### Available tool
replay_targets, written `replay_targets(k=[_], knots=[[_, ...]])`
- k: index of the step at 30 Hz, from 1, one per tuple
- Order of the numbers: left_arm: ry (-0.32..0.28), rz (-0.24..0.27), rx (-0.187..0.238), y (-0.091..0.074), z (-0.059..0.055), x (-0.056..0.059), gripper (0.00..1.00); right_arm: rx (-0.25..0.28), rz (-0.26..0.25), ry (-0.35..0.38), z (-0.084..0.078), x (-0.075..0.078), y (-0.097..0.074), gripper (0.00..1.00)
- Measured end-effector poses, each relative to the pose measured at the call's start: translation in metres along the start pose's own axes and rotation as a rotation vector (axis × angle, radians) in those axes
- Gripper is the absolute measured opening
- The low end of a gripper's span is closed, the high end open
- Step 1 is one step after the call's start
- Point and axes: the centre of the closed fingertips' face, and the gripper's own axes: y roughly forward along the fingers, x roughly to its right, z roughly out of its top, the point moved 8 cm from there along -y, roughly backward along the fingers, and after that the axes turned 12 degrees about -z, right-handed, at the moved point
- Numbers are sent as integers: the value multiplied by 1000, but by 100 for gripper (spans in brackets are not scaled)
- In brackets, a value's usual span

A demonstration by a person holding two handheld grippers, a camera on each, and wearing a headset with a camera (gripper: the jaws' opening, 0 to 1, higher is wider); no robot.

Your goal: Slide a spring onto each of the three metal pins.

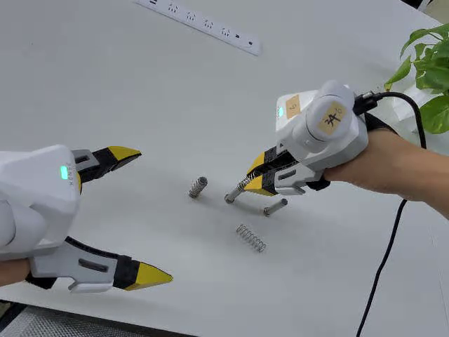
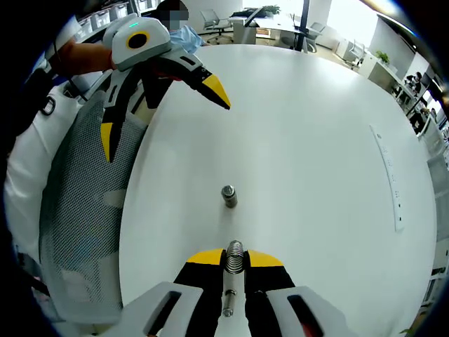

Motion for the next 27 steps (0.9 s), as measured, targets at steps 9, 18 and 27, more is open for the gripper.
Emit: replay_targets(k=[9,18,27], knots=[[-4,-5,-2,1,-1,1,99,1,4,-3,-1,-1,7,7],[-8,-9,-1,1,-1,1,99,4,7,1,-4,-3,17,7],[-13,-16,1,3,-2,1,99,8,8,6,-6,-5,26,7]])
